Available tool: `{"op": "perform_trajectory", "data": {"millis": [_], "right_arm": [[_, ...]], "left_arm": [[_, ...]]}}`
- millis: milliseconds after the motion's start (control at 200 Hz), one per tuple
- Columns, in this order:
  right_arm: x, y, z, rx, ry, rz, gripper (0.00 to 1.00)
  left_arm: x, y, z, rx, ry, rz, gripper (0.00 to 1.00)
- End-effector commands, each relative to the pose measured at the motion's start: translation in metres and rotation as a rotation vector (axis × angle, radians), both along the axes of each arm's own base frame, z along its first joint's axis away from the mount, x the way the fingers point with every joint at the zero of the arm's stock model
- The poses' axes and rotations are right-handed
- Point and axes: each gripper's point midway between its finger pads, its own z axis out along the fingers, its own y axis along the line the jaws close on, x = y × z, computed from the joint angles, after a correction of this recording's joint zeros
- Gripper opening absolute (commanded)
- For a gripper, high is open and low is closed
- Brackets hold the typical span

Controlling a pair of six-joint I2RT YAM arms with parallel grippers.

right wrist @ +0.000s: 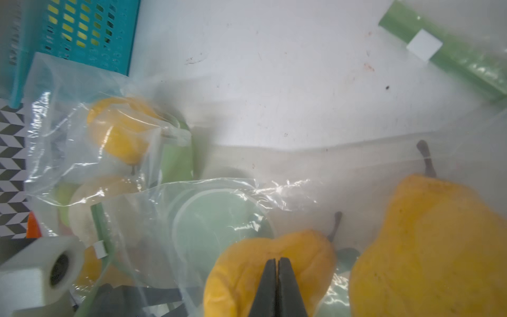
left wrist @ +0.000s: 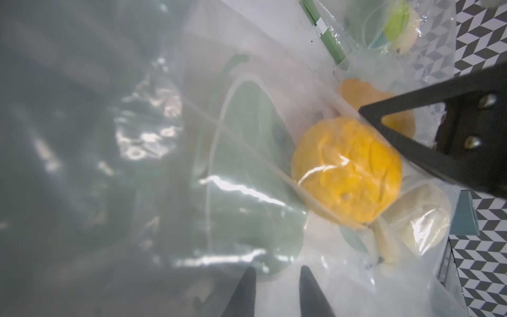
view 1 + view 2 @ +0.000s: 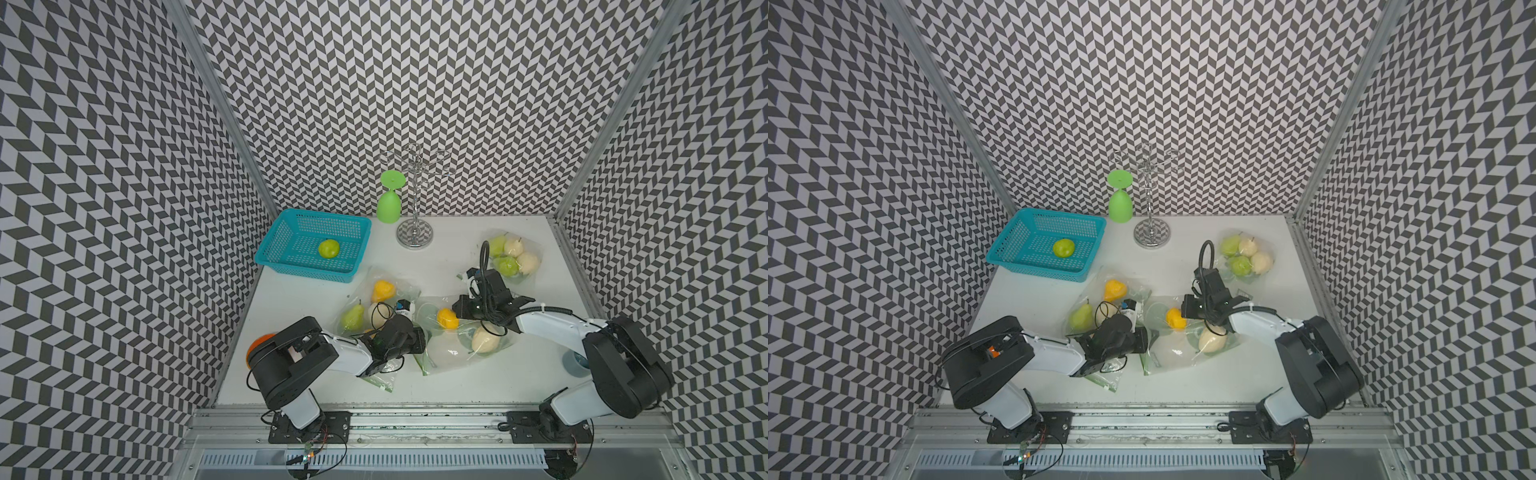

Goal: Open the zip-top bag and take out the pear
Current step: Pick up the pear from the zipper food storage bag.

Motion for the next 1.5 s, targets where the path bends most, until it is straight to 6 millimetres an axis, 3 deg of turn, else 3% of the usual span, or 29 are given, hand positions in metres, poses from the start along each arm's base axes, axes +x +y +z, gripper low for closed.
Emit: {"op": "perform_trajectory", "data": {"millis": [0,100,200,481,686,826,1247,1387,1497], "right_arm": [[-0.002,0.005,-0.010,0.016,-0.012,0.002,0.05],[-0.010,0.008,-0.019,0.020,0.004,0.017,0.04],[-0.018,0.014,-0.029,0.022,0.022,0.042,0.03],[-0.027,0.026,-0.036,0.042,0.031,0.078,0.02],[-0.028,0.029,-0.036,0.052,0.032,0.083,0.02],[-0.029,0.031,-0.035,0.059,0.029,0.088,0.02],[-0.053,0.047,-0.027,0.129,0.061,0.158,0.00],[-0.052,0.039,-0.030,0.090,0.063,0.144,0.00],[-0.049,0.033,-0.033,0.076,0.062,0.122,0.00]], "left_arm": [[0.001,-0.010,0.002,-0.008,-0.010,-0.027,0.42],[0.004,-0.016,0.008,-0.035,-0.029,-0.031,0.62],[0.003,-0.017,0.019,-0.070,-0.058,-0.030,0.74],[-0.005,-0.019,0.028,-0.086,-0.066,-0.057,0.83],[-0.013,-0.025,0.035,-0.126,-0.051,-0.077,0.96],[-0.013,-0.030,0.038,-0.125,-0.053,-0.092,0.97],[0.008,-0.048,-0.002,0.099,-0.012,-0.111,0.94],[0.006,-0.032,-0.021,0.181,0.013,-0.097,0.74],[0.008,-0.015,-0.018,0.222,-0.011,-0.069,0.46]]}}
